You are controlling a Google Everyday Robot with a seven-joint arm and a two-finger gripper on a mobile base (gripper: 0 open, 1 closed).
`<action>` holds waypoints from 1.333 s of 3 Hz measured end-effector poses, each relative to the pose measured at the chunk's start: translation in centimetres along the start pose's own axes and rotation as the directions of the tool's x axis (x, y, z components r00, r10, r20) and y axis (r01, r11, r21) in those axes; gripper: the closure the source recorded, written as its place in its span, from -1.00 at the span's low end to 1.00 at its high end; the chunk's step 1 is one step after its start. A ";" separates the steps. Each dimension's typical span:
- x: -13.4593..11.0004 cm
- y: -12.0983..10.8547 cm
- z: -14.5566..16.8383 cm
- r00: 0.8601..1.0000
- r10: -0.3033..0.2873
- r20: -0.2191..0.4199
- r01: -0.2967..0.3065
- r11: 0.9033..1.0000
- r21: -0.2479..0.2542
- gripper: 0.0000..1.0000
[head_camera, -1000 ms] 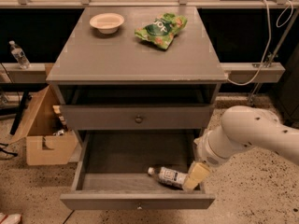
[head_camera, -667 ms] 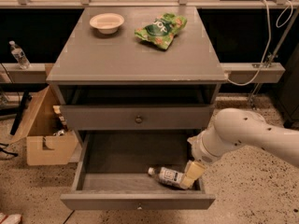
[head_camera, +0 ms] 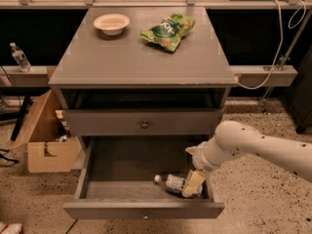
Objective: Pick blue plastic bottle from middle drawer and place on counter
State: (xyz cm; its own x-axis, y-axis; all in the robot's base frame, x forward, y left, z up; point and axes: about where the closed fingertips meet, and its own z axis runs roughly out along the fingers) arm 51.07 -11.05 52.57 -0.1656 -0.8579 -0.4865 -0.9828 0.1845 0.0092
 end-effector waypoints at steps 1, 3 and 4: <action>0.1 -0.1 0.3 1.000 0.001 -0.001 -0.001 1.000 0.000 -1.00; 3.2 -3.5 5.7 1.000 0.021 -0.006 -0.020 0.999 0.027 -1.00; 4.4 -5.0 7.6 0.999 0.033 -0.014 -0.032 0.998 0.060 -1.00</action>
Offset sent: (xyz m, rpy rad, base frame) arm 0.0404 -0.0046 -0.0815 -0.0226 0.0133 -0.0297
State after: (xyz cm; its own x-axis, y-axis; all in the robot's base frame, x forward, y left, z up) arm 55.83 -12.09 43.76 -0.1991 -0.8581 -0.4733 -0.9703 0.2405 -0.0279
